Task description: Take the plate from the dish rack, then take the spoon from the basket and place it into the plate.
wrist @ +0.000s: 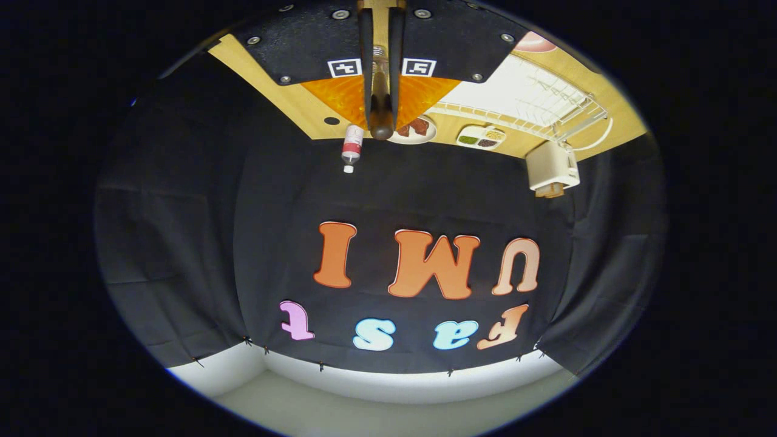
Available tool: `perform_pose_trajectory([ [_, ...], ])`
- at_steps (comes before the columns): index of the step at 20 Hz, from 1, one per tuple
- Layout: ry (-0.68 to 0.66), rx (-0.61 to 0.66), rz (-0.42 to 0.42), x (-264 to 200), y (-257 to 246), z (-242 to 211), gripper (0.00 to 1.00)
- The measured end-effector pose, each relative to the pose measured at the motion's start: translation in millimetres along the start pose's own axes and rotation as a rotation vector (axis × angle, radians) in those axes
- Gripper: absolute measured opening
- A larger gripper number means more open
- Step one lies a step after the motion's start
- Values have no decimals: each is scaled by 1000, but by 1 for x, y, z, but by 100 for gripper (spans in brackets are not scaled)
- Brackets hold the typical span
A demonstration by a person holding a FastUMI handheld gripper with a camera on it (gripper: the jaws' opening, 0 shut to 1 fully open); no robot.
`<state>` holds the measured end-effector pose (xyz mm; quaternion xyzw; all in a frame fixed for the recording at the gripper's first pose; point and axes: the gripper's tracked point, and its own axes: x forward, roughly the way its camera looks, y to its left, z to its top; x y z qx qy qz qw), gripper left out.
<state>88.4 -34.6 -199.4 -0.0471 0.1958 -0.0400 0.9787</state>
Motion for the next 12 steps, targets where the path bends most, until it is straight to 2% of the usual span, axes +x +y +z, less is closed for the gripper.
perform_pose_trajectory([
  [5, -6, 36, 159, -36, 46, 7, 10],
  [9, 39, 35, 286, -58, 94, -18, 10],
  [12, 65, 10, 349, -66, 120, -42, 10],
])
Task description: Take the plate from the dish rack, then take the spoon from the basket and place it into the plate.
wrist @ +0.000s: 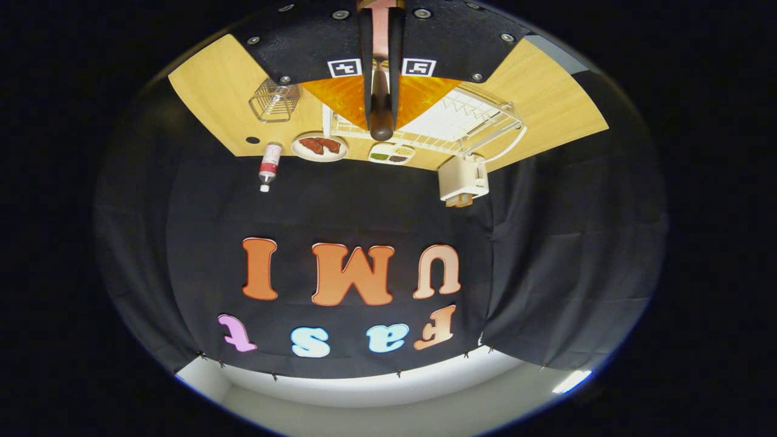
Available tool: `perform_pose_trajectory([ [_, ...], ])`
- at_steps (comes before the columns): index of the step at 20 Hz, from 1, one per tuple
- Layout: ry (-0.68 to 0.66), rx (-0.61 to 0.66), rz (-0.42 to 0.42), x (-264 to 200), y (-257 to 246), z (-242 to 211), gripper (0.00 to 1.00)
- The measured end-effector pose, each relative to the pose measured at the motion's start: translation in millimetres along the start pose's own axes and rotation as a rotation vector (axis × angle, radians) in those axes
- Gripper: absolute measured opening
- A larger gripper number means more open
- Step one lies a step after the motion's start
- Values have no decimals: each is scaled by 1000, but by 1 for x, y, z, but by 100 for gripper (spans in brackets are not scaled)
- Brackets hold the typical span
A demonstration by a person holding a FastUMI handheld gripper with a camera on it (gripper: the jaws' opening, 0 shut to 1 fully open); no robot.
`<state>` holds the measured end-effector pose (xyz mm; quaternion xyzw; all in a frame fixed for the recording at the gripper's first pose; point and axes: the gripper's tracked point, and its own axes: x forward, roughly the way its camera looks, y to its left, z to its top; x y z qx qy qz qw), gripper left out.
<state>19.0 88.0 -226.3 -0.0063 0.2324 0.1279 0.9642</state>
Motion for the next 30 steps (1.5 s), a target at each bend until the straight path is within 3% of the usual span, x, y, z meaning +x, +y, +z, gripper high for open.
perform_pose_trajectory([
  [10, 104, 41, 157, 13, 54, -72, 10],
  [17, 104, 91, 174, 1, 37, -81, 12],
  [20, 181, 127, 203, -12, 29, -108, 15],
  [25, 220, 168, 184, -19, 5, -122, 18],
  [27, 212, 166, 168, -17, -2, -119, 28],
  [28, 206, 168, 164, -17, -3, -116, 42],
  [30, 181, 163, 151, -16, -5, -105, 60],
])
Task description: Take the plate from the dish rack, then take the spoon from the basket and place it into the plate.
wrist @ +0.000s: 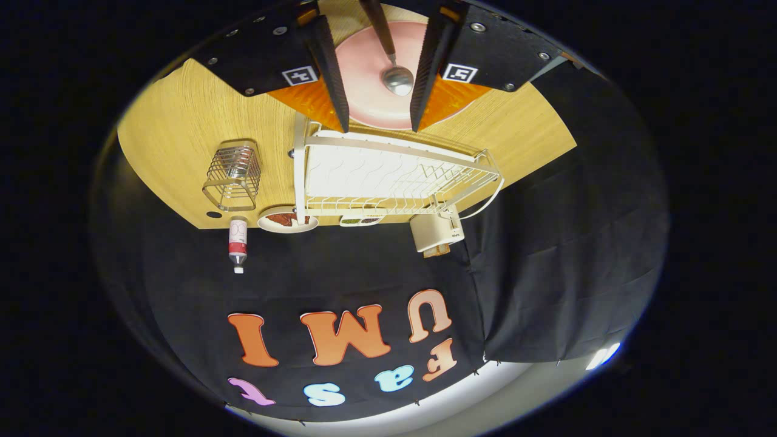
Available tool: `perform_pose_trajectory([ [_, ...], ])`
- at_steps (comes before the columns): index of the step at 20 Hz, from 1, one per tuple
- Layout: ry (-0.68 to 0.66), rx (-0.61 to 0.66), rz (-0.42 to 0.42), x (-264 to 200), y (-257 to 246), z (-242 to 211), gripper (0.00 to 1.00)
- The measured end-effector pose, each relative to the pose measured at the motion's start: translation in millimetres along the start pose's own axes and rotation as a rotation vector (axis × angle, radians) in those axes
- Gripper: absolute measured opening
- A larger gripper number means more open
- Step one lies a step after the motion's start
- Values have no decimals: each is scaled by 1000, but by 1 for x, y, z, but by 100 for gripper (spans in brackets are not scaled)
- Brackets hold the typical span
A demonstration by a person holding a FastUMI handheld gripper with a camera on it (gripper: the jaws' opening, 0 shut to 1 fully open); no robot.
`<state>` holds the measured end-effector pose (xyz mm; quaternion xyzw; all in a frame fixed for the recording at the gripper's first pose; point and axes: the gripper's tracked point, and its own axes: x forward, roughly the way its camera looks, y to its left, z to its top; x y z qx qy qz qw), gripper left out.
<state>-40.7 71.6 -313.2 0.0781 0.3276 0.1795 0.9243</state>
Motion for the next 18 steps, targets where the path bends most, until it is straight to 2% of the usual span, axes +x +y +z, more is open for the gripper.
perform_pose_trajectory([
  [2, -38, -10, -18, -4, 0, 15, 72],
  [6, -131, -66, -72, -25, 6, 49, 83],
  [14, -331, -90, -198, -79, 11, 117, 90],
  [18, -380, -34, -261, -102, 3, 133, 90],
])
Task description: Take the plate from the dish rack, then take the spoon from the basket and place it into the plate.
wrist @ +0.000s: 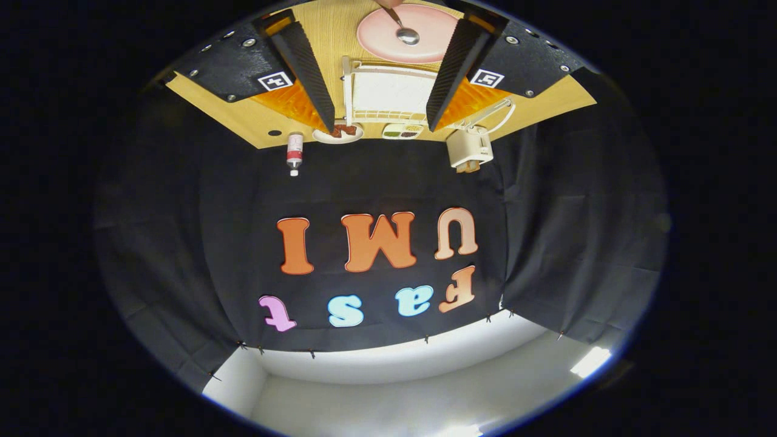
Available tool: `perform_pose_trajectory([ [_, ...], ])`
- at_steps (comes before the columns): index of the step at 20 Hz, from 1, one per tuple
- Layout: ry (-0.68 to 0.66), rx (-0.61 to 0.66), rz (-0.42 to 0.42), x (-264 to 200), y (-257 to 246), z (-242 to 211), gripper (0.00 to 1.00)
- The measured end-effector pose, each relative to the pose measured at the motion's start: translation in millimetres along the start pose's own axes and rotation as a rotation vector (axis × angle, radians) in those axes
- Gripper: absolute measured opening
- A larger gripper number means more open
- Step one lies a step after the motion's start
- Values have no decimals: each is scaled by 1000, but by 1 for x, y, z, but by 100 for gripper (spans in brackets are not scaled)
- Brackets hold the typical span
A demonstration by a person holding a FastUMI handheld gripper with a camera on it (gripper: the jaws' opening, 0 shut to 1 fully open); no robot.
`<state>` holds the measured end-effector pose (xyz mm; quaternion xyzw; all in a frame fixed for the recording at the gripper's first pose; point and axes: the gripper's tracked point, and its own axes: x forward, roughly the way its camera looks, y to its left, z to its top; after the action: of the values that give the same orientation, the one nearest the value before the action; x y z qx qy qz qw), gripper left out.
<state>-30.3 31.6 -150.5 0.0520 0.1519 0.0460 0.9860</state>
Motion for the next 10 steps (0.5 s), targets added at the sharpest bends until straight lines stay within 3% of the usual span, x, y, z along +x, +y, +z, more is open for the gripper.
perform_pose_trajectory([
  [10, -54, -38, -116, -44, -38, 19, 90],
])
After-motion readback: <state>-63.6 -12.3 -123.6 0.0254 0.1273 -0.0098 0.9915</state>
